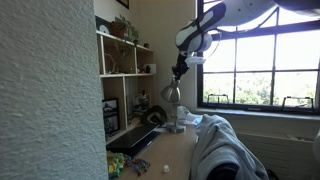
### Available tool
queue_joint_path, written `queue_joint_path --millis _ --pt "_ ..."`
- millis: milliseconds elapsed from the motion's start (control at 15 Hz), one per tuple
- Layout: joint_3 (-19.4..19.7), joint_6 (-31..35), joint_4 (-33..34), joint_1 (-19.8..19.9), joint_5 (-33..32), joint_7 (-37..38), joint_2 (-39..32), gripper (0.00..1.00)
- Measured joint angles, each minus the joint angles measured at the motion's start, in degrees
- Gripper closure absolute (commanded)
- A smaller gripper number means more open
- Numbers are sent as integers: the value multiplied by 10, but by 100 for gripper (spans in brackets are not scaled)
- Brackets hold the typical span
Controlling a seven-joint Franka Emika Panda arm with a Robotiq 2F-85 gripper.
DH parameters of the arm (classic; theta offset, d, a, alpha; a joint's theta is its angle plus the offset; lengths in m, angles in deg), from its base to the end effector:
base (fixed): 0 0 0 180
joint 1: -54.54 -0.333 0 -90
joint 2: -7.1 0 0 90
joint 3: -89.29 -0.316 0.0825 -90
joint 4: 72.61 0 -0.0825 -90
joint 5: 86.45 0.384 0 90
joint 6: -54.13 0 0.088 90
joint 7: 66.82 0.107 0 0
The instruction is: Twist the knob on the lamp.
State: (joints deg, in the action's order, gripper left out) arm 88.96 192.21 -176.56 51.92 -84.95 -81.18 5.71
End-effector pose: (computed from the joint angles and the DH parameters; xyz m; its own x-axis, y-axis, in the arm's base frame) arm 0.6134 0.0317 0.5825 0.8036 0.2707 0.5300 0.2517 -0.9616 0.1095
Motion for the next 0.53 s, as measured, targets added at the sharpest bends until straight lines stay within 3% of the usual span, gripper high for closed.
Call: queue_joint_path --millis 533 --pt "0 0 0 0 0 -19 0 93"
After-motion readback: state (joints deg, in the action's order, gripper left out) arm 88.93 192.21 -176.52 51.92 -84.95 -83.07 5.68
